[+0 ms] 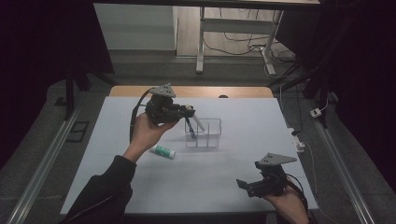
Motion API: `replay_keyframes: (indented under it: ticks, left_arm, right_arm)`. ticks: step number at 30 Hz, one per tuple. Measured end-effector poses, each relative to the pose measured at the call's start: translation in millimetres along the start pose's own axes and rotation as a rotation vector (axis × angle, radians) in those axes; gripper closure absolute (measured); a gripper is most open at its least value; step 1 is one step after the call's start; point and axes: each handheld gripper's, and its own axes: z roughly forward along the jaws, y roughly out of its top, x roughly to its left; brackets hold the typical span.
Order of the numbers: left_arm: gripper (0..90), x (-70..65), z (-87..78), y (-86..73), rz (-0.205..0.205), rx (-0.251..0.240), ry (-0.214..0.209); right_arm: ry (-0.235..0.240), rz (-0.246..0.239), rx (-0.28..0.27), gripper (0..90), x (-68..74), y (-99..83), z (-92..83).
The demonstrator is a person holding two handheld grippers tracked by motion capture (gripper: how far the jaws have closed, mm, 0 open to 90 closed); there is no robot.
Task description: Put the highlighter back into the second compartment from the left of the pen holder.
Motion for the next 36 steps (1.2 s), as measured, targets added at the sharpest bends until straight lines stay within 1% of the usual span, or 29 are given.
replay_keyframes:
  ticks: [6, 8, 13, 15, 16, 20, 22, 29, 33, 36]
  left_arm:
    - [77.7, 5.2, 7.4, 1.8, -0.003, 0.009, 0.023]
    - [77.7, 6.1, 10.5, 2.0, -0.005, 0.011, 0.025]
    - [77.7, 7.3, 20.4, 1.1, 0.008, 0.045, 0.046]
    - [77.7, 8.5, 24.6, -0.4, 0.009, 0.055, 0.052]
    - [77.7, 8.7, 26.8, -1.4, 0.002, 0.055, 0.053]
    - [77.7, 10.0, 33.8, -5.3, -0.005, 0.070, 0.061]
    - [77.6, 10.7, 36.5, -7.0, 0.000, 0.081, 0.065]
    - [77.6, 13.0, 46.1, -14.1, -0.017, 0.101, 0.079]
    - [77.6, 14.1, 52.0, -18.1, -0.023, 0.112, 0.074]
    - [77.6, 13.7, 56.7, -20.0, -0.017, 0.128, 0.075]
  right_arm:
    - [-0.025, 0.021, 0.008, 0.8, -3.4, -8.9, -7.0]
    - [-0.023, 0.029, 0.012, 0.8, -4.1, -11.6, -7.8]
    - [-0.025, 0.035, 0.002, 0.8, -4.6, -13.2, -11.0]
    - [-0.021, 0.036, 0.001, 0.8, -4.9, -13.4, -11.5]
    - [-0.019, 0.038, -0.001, 0.8, -4.9, -13.5, -11.3]
    - [-0.024, 0.034, 0.004, 0.9, -4.4, -13.5, -11.4]
    - [-0.024, 0.033, 0.004, 0.9, -4.5, -13.5, -11.1]
    - [-0.011, 0.027, 0.008, 0.9, -3.9, -13.3, -10.4]
    - [-0.015, 0.019, 0.015, 0.9, -3.3, -13.1, -10.1]
    - [-0.010, 0.015, 0.016, 0.9, -3.4, -13.1, -9.8]
